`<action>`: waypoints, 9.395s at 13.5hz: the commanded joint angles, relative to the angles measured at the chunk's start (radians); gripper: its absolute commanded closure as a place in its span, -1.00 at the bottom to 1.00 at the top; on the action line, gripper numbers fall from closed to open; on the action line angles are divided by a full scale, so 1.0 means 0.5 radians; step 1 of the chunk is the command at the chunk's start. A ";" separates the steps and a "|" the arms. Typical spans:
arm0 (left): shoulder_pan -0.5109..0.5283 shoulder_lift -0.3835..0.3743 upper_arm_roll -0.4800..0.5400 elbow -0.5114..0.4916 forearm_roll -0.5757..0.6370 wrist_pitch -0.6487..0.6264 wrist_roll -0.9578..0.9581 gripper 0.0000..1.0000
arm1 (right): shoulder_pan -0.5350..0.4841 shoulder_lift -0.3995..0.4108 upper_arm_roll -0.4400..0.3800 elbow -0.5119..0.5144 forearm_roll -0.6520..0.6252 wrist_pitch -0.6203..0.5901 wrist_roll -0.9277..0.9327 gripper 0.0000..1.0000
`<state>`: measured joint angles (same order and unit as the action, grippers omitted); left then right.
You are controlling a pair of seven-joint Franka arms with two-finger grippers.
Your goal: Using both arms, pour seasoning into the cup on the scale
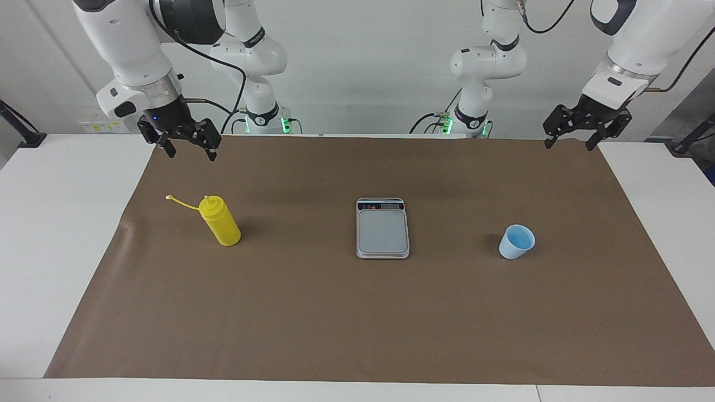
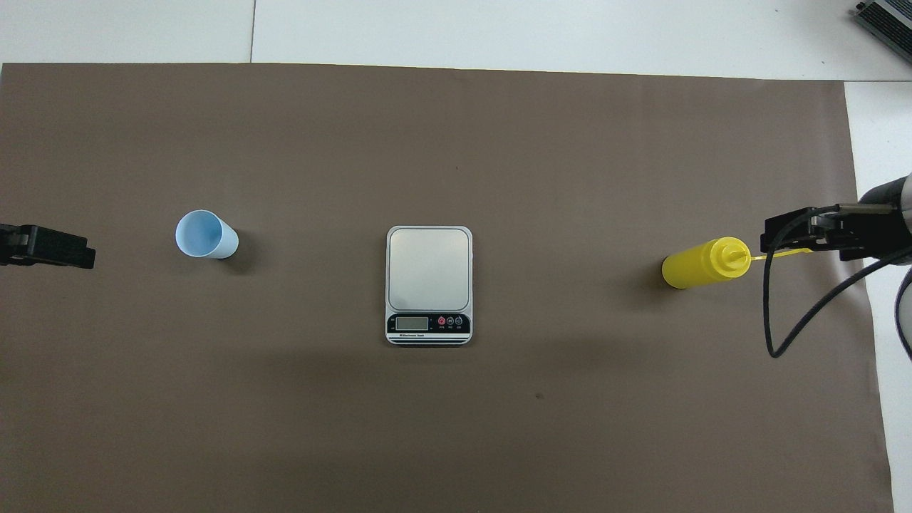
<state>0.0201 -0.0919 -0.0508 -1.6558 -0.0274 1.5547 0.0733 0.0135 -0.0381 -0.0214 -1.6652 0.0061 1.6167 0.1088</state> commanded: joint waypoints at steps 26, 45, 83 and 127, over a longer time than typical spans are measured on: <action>0.137 0.371 -0.006 -0.495 -0.028 1.069 -0.094 -1.00 | -0.027 -0.040 0.009 -0.044 0.037 0.016 -0.055 -1.00; 0.030 0.438 -0.009 -0.978 -0.028 1.600 -0.539 -1.00 | -0.027 -0.040 0.009 -0.044 0.040 0.016 -0.055 -1.00; -0.948 0.359 -0.171 -0.628 -0.031 1.321 -1.812 1.00 | -0.027 -0.040 0.009 -0.044 0.037 0.016 -0.055 -1.00; -0.924 0.479 -0.147 -0.401 0.181 1.195 -1.788 -1.00 | -0.027 -0.040 0.009 -0.044 0.040 0.016 -0.055 -1.00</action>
<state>-0.4670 0.1913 -0.1240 -1.8594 0.0360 2.2110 -0.8269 0.0135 -0.0381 -0.0214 -1.6652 0.0061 1.6167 0.1088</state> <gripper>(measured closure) 0.079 0.000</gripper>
